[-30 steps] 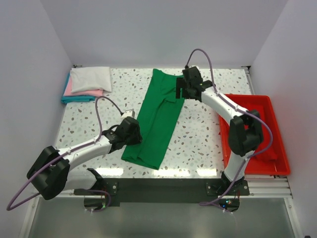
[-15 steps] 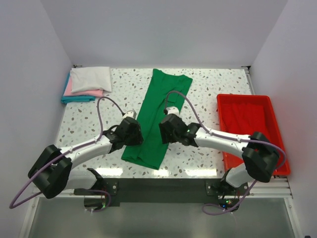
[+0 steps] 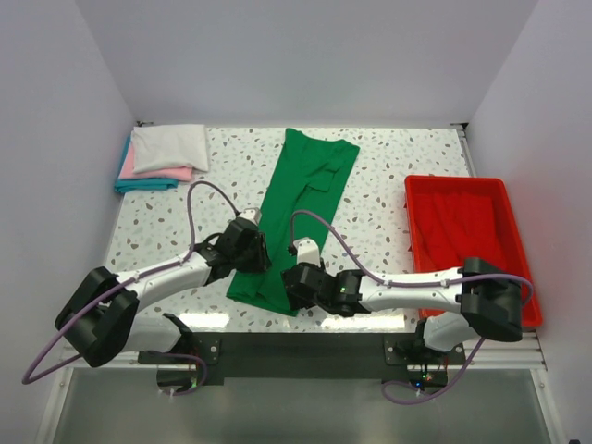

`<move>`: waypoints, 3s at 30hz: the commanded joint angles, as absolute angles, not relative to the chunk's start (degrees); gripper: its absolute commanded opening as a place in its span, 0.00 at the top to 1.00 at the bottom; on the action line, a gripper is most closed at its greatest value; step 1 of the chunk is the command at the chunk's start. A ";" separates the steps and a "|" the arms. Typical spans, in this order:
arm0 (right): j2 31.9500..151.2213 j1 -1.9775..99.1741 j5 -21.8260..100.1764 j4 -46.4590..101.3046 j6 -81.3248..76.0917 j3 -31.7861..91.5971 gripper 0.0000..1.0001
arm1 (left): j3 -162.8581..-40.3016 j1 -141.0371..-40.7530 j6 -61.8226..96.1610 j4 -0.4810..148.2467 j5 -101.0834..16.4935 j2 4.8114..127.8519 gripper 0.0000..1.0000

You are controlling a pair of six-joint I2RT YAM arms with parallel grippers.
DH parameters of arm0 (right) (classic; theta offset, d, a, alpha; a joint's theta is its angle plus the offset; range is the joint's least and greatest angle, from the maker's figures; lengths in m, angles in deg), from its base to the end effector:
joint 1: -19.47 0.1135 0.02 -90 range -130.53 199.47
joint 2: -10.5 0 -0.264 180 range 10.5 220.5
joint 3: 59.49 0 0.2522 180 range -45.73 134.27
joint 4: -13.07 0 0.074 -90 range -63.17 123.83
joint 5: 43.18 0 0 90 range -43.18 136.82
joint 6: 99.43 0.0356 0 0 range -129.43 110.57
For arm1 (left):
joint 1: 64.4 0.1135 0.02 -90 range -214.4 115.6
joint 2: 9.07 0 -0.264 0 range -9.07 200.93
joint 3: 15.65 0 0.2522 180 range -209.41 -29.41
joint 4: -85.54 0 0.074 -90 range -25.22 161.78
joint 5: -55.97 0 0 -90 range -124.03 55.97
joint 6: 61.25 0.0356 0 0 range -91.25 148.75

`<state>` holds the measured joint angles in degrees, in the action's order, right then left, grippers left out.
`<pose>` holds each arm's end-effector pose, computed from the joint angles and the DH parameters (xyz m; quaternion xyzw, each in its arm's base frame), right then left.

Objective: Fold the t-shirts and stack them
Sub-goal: Fold the tshirt

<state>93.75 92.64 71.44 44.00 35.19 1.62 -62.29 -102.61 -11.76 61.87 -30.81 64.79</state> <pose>0.0971 0.2699 0.1956 -0.1631 0.9147 0.1605 0.3330 0.1898 -0.1469 0.1667 -0.0283 0.9416 -0.1917 0.2755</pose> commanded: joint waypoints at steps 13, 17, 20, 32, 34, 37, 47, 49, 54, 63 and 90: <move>94.97 96.46 75.12 39.31 40.23 -0.73 0.58 | -62.98 -102.19 -7.64 66.24 -38.78 65.46 0.71; 94.97 97.34 75.38 39.31 40.93 -1.25 0.61 | -63.34 -102.19 -7.11 66.59 -40.89 66.68 0.74; 94.53 97.78 75.99 39.40 41.37 -1.69 0.61 | -63.25 -102.19 -6.76 67.03 -42.20 67.04 0.76; 92.68 98.48 76.70 39.48 42.51 -3.80 0.64 | -64.22 -91.03 -7.38 57.90 -34.30 56.41 0.61; 92.59 98.48 76.70 39.57 42.51 -3.80 0.64 | -63.43 -90.59 -7.37 58.07 -34.73 57.28 0.60; 92.68 98.66 76.70 39.57 42.34 -3.45 0.65 | -62.28 -90.41 -7.46 59.29 -36.31 59.47 0.60; 91.89 98.75 77.05 39.84 42.69 -4.07 0.65 | -58.95 -90.41 -8.78 65.44 -43.34 63.08 0.60; 91.89 98.84 77.05 39.84 42.60 -4.07 0.65 | -57.80 -90.50 -9.04 66.59 -44.49 63.78 0.61; 91.72 98.75 77.31 40.19 42.60 -4.07 0.65 | -55.34 -90.50 -9.75 69.84 -47.74 63.96 0.61; 92.68 98.84 77.23 39.92 42.78 -3.89 0.65 | -54.37 -90.50 -9.92 73.10 -51.87 63.96 0.61; 92.59 98.75 77.67 40.19 43.57 -4.24 0.65 | -54.72 -91.46 -9.39 73.80 -55.92 63.87 0.62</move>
<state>93.57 98.34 74.37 41.99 42.03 -3.99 -54.80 -90.85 -9.58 70.92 -54.39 64.14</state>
